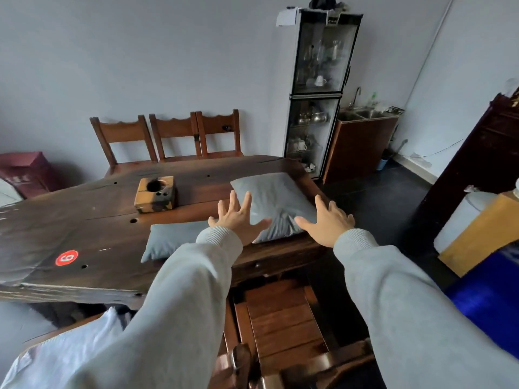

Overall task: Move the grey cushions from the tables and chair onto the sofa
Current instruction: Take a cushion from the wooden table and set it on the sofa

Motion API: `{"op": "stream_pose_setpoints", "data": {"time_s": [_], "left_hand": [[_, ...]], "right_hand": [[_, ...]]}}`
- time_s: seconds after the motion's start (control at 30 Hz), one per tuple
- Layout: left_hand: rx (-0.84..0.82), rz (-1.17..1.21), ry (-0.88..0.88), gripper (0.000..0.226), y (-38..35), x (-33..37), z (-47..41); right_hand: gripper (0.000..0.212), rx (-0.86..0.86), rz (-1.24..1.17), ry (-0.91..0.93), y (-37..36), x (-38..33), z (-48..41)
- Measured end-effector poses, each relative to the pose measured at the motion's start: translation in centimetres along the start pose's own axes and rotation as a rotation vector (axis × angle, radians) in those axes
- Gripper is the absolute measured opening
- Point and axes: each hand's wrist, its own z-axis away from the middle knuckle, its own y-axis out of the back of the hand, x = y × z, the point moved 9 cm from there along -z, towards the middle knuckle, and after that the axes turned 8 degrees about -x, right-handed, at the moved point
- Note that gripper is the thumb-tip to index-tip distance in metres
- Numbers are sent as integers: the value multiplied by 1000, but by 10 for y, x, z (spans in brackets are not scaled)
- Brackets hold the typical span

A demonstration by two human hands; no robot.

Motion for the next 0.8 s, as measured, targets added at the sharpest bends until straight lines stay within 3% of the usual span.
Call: {"op": "stream_pose_setpoints", "data": {"time_s": [0.33,0.8], "left_hand": [[-112,89,19,99,-4,19,-142],[-250,222,382,104,-128,-27,-316]], "right_hand": [[94,-34,22,-58,24,23,-153],[98,-329,33,27,-92,54,-393]]}}
